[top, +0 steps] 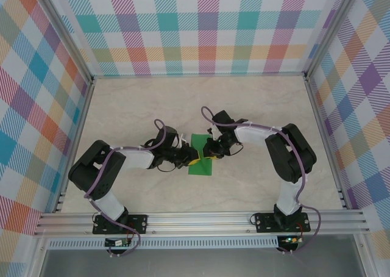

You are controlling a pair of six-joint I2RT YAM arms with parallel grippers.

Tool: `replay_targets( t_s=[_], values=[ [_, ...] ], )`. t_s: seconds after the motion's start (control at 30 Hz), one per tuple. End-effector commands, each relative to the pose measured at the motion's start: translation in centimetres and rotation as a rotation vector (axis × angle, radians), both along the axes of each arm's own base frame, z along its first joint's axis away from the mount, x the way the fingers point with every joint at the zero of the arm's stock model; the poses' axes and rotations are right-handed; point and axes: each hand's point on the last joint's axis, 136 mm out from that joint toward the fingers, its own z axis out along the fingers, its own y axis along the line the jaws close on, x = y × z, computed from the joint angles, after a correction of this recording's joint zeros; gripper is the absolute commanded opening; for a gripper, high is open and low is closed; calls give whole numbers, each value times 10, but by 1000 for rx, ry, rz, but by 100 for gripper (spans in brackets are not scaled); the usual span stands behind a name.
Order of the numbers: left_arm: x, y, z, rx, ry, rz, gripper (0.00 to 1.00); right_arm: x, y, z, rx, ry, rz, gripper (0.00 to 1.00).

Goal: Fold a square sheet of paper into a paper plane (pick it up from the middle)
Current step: Fold the triangle a second time at the center of the table.

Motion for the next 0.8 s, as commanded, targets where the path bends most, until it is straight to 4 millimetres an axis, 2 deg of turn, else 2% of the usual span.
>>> replay_targets(
  t_s=[0.0, 0.1, 0.33, 0.57, 0.63, 0.77],
  values=[
    [4, -9, 9, -34, -22, -10, 13, -3, 2, 6, 37, 21, -7, 22],
    [5, -9, 7, -30, -18, -8, 14, -3, 1, 8, 39, 19, -17, 21],
    [11, -10, 0, -9, -6, 9, 18, 6, -11, 25, 57, -17, -79, 24],
    [14, -10, -4, 5, 3, 19, 20, 6, -38, 35, 44, -73, -152, 39],
    [14, -10, -6, 9, 7, 20, 20, 4, -36, 41, 78, -87, -142, 42],
    [15, -10, -7, 14, 10, 22, 20, -6, -17, 52, 224, -71, -52, 45]
  ],
)
